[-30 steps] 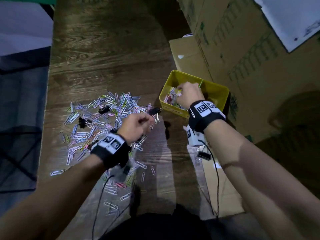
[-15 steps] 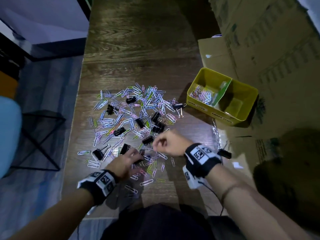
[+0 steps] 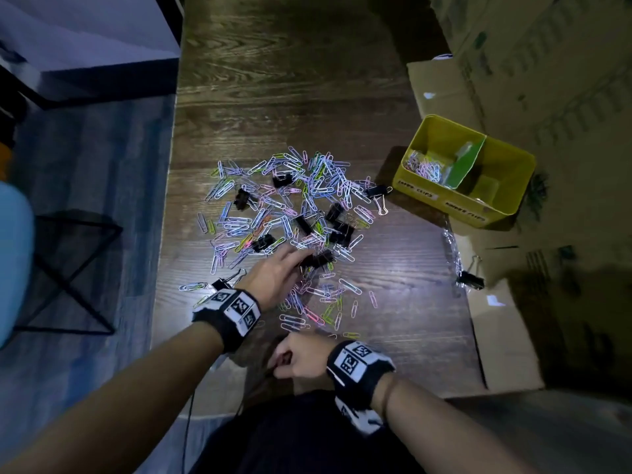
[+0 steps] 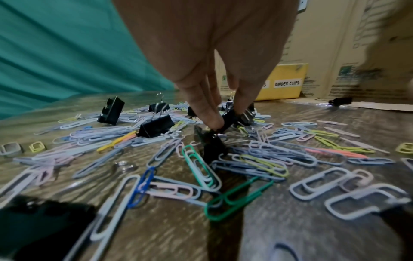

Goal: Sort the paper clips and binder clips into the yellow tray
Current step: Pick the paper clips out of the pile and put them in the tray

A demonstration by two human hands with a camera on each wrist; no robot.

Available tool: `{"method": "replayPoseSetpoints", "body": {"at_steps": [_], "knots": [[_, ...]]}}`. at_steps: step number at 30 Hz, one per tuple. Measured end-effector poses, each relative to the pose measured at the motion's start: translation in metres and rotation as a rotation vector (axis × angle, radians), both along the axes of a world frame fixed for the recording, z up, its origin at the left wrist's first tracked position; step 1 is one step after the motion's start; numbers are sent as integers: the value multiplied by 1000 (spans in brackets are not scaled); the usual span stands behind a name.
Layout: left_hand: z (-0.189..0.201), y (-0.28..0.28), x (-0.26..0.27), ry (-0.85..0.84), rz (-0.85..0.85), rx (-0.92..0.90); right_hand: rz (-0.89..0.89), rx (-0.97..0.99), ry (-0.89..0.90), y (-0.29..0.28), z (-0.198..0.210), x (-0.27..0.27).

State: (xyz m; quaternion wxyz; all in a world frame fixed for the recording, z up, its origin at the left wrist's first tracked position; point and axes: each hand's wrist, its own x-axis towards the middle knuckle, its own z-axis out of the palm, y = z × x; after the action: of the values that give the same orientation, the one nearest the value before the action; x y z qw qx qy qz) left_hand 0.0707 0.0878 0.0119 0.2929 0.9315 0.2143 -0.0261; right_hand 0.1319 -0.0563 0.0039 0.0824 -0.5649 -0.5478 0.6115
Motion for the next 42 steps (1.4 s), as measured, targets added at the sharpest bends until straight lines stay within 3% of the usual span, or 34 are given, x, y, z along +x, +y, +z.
{"method": "replayPoseSetpoints", "body": {"at_steps": [4,6,10,12,14,17,22,25,29,32,35,38,42], "knots": [[10,-13,-43,-63,-57,35,-211,112,-169,-10,-9,19],[6,-23,-70,26,-135,24,-366,149,-223,-16,-11,35],[-9,-44,-97,239,-229,-25,-781,129,-124,-32,-8,67],[-19,-53,-90,227,-197,-34,-884,196,-253,-45,-6,78],[-22,-61,-73,205,-193,-39,-869,191,-337,-57,-1,79],[-13,-71,-46,216,-259,-62,-655,-23,-211,-66,4,67],[21,-88,-36,524,-427,-110,-515,-190,-72,-67,-5,58],[9,-93,-32,500,-329,-55,-547,-103,-126,-60,-5,63],[-10,-86,5,360,-227,40,-685,151,-458,-59,0,84],[-13,-79,28,277,-149,109,-586,137,-695,-61,-5,95],[-16,-76,37,358,-37,154,-462,155,-803,-55,-8,94],[-15,-86,42,442,-41,208,-343,194,-822,-47,-10,90],[-18,-97,44,409,-23,207,-350,194,-630,-41,-8,93]]}}
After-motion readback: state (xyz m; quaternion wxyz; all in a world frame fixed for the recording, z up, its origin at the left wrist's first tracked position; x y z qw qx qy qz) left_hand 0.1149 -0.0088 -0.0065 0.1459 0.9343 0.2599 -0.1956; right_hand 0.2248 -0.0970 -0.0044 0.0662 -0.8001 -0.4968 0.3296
